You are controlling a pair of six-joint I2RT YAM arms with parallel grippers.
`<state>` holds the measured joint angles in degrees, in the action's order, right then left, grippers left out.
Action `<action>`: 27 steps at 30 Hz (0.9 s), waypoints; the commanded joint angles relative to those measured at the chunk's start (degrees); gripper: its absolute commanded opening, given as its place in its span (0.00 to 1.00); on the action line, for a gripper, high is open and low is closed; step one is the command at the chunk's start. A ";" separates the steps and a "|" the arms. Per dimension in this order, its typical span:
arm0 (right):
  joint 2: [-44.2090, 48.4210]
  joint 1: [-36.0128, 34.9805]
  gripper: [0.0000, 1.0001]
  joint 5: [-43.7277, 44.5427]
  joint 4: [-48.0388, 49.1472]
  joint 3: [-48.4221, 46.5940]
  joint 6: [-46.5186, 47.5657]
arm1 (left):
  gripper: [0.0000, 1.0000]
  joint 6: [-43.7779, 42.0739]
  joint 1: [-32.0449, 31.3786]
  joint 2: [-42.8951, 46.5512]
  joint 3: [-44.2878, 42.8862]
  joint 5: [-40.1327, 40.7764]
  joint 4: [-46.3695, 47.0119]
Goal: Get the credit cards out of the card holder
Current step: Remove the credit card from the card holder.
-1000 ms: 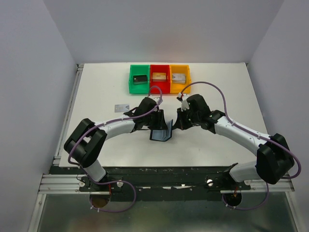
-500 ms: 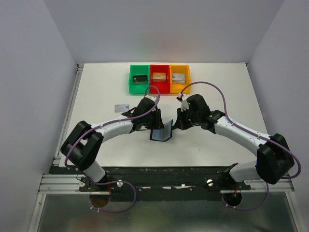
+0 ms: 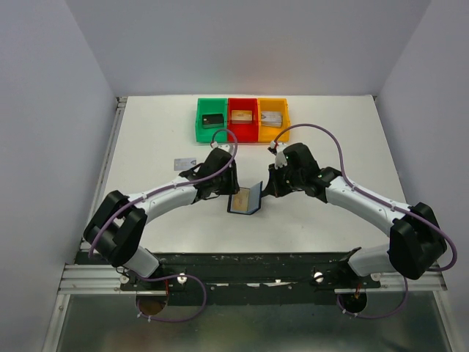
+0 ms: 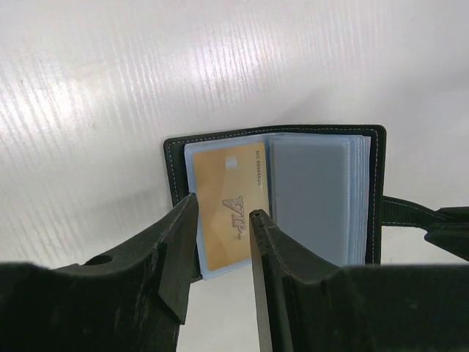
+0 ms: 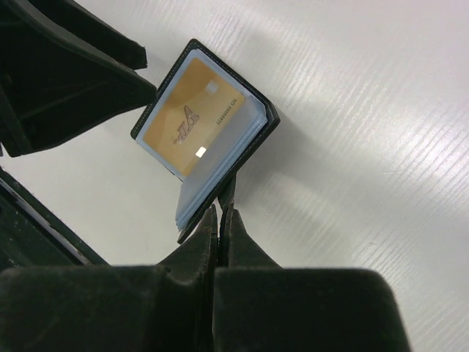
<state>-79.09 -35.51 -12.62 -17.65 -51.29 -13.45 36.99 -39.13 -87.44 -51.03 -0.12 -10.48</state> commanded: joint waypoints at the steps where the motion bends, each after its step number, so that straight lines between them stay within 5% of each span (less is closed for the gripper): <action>1: -0.63 0.26 0.00 2.16 -0.98 -0.39 0.44 | 0.45 -1.83 -0.33 2.97 -0.56 4.95 -1.47; 7: -1.77 0.26 0.04 3.92 -2.56 -0.92 0.01 | 0.43 -2.98 -0.24 1.93 -0.74 -2.32 3.97; 14: -2.74 0.26 0.37 8.31 -6.25 -1.89 -1.31 | 0.40 -2.19 -0.33 -0.98 -0.75 -5.86 5.21; 18: -3.18 0.35 0.47 12.17 -9.06 -3.11 -2.54 | 0.40 -2.01 -0.24 -0.54 -0.30 -5.24 4.77; 23: -2.57 0.26 0.50 16.75 -13.73 -6.63 -3.25 | 0.40 -1.75 -0.24 0.69 0.66 -4.10 4.50; 27: 1.91 0.26 0.49 8.43 -7.69 -5.41 -2.81 | 0.39 -1.66 -0.15 1.74 1.54 -4.45 5.99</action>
<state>-81.14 -35.51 -0.03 -27.86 -56.21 -15.88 35.16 -39.13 -87.96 -50.85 -4.10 -6.48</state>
